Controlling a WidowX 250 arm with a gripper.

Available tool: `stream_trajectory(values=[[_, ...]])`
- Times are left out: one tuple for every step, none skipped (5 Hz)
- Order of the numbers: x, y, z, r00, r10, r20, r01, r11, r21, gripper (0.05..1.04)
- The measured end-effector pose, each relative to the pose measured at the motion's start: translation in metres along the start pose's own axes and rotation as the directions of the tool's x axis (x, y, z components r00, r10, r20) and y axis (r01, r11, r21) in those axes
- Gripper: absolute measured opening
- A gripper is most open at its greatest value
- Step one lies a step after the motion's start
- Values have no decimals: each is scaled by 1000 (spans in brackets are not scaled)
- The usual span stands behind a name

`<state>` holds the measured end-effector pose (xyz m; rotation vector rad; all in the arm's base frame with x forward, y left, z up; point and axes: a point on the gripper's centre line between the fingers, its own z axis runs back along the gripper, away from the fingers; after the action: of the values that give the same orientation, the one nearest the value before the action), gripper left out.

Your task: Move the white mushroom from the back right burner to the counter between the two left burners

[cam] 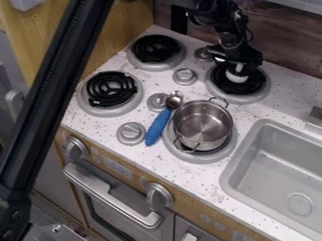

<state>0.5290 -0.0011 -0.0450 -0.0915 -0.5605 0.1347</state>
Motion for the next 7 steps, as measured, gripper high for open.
stream_trajectory(values=[[0,0,-2,1000,-5,0,5,1000,8,682],[3,-5,-4,1000,-19,11,19,1000,4,410],[4,-7,-3,1000,-19,9,18,1000,3,231],[2,-3,-2,1000,-7,25,6,1000,6,217],[-2,18,16,999,36,20,-37,998,60,217],[-13,62,26,994,109,-1,-108,987,119,217],[-17,100,34,981,193,-12,-189,970,156,217]])
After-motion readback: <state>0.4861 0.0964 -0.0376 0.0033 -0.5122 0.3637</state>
